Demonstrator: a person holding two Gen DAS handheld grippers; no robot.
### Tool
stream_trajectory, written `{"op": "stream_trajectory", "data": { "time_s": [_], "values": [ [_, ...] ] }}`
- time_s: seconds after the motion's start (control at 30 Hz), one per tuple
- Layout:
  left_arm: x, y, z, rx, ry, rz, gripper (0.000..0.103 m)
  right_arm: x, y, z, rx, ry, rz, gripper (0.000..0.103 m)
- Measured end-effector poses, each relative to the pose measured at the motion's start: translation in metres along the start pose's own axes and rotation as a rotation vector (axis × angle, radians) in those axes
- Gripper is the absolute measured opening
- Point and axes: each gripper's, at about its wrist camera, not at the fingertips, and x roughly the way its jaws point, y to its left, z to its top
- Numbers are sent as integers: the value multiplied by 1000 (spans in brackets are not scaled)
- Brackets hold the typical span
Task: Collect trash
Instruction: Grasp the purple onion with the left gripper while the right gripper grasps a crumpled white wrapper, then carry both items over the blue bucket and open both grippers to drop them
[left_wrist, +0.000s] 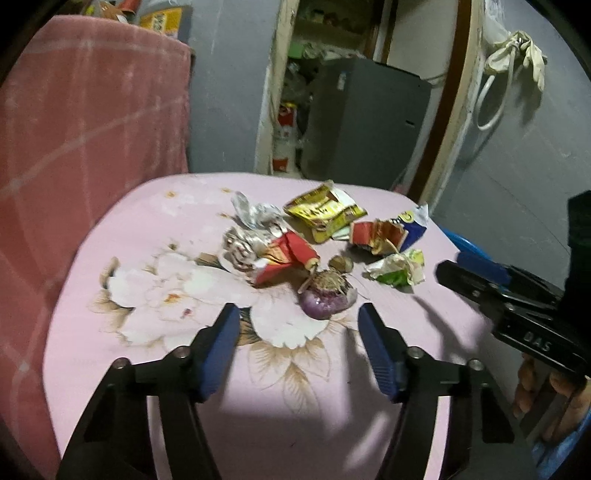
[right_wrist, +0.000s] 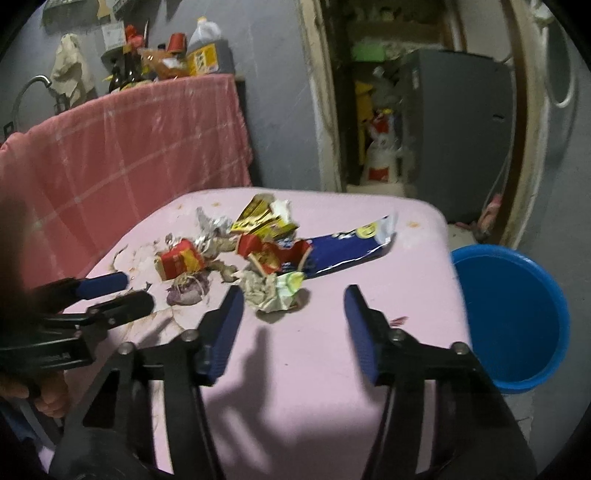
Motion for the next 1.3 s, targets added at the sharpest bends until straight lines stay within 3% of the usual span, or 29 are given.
{"op": "stream_trajectory", "data": {
  "time_s": [0.03,0.23,0.57,0.67,0.7,0.83,1.3],
  "values": [
    [2,0,1,2,9,-7,54,4,0,1,-3,13,9,41],
    [16,-4,5,43,52,-29,44,23,3,4,-21,73,44,40],
    [33,-5,13,101,94,-67,44,46,-2,11,-4,149,96,40],
    [37,-7,15,108,101,-78,41,48,-3,7,1,164,104,33],
    [39,-7,16,109,106,-86,34,48,-4,7,6,161,104,30],
    [40,-8,18,110,113,-92,30,42,-9,3,44,137,125,20],
    [19,-23,5,42,88,-106,27,-11,-15,-21,89,-36,118,19]
  ]
}}
